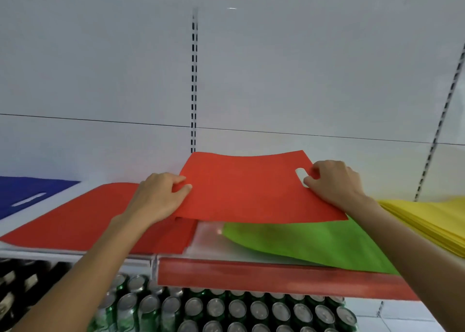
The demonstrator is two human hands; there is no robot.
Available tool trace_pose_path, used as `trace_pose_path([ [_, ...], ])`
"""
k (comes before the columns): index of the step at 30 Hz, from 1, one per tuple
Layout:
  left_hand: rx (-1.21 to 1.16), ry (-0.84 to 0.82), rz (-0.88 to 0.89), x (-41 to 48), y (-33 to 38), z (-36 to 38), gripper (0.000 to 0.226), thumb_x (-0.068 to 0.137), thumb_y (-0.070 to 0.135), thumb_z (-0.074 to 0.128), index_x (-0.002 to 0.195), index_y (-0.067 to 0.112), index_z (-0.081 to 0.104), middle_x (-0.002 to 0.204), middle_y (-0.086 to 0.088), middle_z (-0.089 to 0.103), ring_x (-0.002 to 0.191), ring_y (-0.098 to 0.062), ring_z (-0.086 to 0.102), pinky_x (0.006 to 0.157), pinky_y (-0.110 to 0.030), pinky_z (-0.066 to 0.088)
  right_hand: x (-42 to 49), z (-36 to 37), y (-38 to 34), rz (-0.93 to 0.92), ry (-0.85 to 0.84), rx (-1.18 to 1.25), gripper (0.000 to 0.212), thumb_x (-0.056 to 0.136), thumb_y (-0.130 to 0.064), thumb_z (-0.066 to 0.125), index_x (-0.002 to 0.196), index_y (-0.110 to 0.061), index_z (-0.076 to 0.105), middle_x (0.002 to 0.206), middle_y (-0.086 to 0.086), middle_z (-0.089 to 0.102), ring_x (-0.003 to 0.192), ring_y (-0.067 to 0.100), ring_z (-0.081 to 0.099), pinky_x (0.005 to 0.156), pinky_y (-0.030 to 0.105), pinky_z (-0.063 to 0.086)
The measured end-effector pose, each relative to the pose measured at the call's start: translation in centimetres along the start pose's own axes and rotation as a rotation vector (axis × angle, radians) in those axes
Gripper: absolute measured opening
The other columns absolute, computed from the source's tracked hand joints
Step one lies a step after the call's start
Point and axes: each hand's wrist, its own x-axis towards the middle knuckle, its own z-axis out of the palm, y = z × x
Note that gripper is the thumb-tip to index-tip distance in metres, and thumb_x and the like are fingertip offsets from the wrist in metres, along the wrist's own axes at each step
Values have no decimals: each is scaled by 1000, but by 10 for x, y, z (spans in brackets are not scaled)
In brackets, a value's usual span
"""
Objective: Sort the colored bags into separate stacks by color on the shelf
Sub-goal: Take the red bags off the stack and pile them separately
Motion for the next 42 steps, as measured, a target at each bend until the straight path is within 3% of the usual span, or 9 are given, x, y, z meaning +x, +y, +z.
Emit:
trace_pose_path([
  [7, -17, 25, -17, 1, -60, -34, 37, 90, 34, 55, 122, 17, 62, 129, -3, 58, 122, -23, 51, 106, -37, 37, -3, 2, -72, -26, -14, -18, 35, 87, -41, 52, 98, -11, 65, 99, 11, 64, 91, 32, 59, 67, 30, 37],
  [20, 30, -15, -154, -9, -212, -107, 38, 90, 38, 53, 123, 20, 61, 130, -2, 57, 121, -24, 51, 103, -43, 39, -37, 54, -241, -75, -41, 50, 39, 92, -44, 45, 90, -8, 59, 97, 11, 63, 88, 32, 59, 67, 32, 38],
  [25, 84, -71, -161, -16, -238, -106, 37, 92, 39, 50, 124, 23, 59, 130, 0, 57, 124, -21, 48, 102, -40, 40, -49, 74, -261, -56, -103, 6, 36, 93, -42, 45, 103, -10, 58, 109, 12, 62, 101, 33, 59, 75, 35, 43],
  [31, 167, -130, -160, -23, -255, -97, 36, 93, 38, 47, 126, 27, 56, 130, 7, 57, 122, -15, 50, 98, -34, 42, -66, 96, -269, -56, -222, -52, 39, 94, -39, 43, 105, -6, 60, 114, 14, 61, 108, 31, 56, 82, 35, 45],
  [37, 87, -117, -140, -18, -254, -96, 34, 92, 34, 50, 123, 25, 59, 125, 5, 60, 116, -12, 55, 99, -35, 43, -61, 98, -262, -19, -229, 39, 33, 91, -26, 49, 97, 3, 62, 107, 21, 60, 102, 35, 56, 78, 35, 45],
  [42, 117, -148, -131, -22, -253, -92, 38, 91, 36, 52, 127, 25, 55, 127, 2, 59, 116, -15, 54, 96, -34, 45, -62, 99, -255, -22, -239, 67, 33, 91, -26, 51, 93, 5, 63, 103, 23, 62, 97, 35, 58, 77, 35, 44],
])
